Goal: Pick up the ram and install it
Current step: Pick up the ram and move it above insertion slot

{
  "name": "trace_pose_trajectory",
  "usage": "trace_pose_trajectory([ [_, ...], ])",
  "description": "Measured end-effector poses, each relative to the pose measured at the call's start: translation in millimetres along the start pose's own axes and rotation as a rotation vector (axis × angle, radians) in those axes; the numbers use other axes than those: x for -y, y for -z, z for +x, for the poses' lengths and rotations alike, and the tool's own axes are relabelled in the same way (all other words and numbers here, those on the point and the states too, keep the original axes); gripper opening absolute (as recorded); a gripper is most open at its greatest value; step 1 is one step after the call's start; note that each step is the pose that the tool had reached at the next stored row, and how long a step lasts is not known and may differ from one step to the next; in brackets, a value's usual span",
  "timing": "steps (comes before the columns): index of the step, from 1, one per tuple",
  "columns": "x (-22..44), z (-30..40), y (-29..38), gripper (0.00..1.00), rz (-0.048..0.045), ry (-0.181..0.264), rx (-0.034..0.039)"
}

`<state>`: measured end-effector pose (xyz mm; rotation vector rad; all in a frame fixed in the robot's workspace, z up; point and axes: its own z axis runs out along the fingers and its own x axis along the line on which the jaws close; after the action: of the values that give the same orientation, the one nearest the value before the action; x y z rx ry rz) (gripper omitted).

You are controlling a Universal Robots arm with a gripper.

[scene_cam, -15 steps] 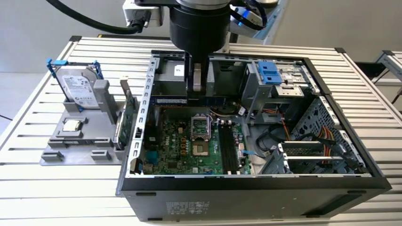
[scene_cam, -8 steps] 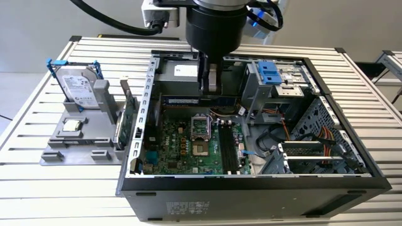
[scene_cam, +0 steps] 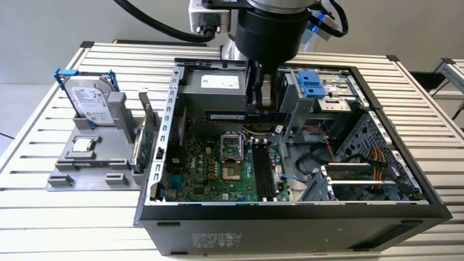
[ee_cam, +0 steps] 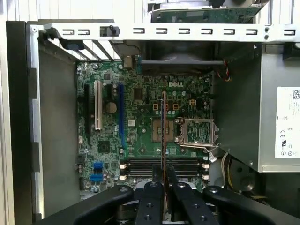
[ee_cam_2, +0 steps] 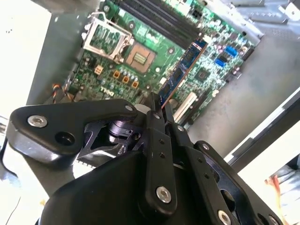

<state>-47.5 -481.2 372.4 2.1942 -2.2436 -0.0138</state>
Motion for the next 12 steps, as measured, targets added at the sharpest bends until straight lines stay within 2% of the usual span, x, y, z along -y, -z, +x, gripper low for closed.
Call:
trace_pose_trajectory([
  [12,33.0,-0.7,0.3,0.0,-0.001,-0.006,0.0],
])
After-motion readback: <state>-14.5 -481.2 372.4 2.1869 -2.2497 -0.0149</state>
